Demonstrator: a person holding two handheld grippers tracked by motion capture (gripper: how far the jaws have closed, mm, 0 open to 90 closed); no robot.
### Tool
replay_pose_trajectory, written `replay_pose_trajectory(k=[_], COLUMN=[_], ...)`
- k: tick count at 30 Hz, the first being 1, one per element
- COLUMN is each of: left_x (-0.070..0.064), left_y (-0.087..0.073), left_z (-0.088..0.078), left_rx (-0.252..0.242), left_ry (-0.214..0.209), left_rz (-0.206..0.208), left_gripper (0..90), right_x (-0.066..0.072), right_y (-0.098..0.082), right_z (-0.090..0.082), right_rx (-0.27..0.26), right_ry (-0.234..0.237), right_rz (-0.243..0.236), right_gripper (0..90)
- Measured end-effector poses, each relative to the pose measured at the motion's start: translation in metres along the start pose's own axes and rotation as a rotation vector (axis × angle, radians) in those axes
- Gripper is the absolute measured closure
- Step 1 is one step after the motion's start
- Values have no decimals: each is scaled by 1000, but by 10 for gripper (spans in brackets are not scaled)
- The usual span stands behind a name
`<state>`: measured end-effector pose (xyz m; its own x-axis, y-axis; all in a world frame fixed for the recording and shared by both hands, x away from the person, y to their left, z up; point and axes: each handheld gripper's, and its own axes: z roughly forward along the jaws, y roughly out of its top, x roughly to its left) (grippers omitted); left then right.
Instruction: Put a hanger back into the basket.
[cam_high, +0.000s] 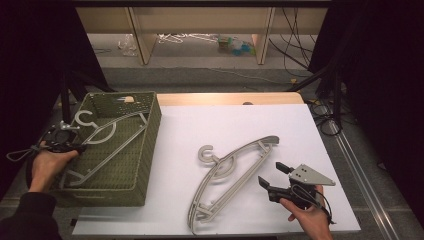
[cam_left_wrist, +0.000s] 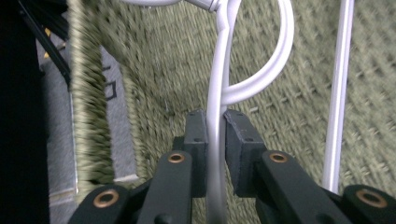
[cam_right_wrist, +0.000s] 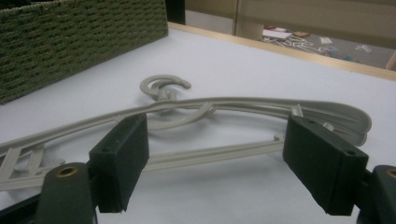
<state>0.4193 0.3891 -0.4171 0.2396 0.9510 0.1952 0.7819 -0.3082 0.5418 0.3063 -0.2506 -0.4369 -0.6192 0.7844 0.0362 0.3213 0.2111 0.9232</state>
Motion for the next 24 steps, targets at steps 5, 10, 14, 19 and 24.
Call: replay_pose_trajectory(k=[5, 10, 14, 19, 24], left_x=[1, -12, -29, -73, -105], left_y=[1, 12, 18, 24, 26], left_z=[-6, -35, -50, -71, -84], left_rx=[-38, -207, -296, -378, -415], left_ry=[12, -47, -112, -287, -374], left_rz=[-51, -106, -125, -70, -19], left_gripper=[737, 583, 492, 398, 348], right_x=[0, -1, -1, 0, 0], right_y=[1, 0, 1, 1, 0], right_z=[-3, -1, -2, -2, 0], right_rx=[19, 7, 6, 5, 6], right_ry=[-9, -12, -10, -7, -3], right_rz=[-7, 3, 1, 5, 5], right_gripper=[237, 237, 237, 234, 229])
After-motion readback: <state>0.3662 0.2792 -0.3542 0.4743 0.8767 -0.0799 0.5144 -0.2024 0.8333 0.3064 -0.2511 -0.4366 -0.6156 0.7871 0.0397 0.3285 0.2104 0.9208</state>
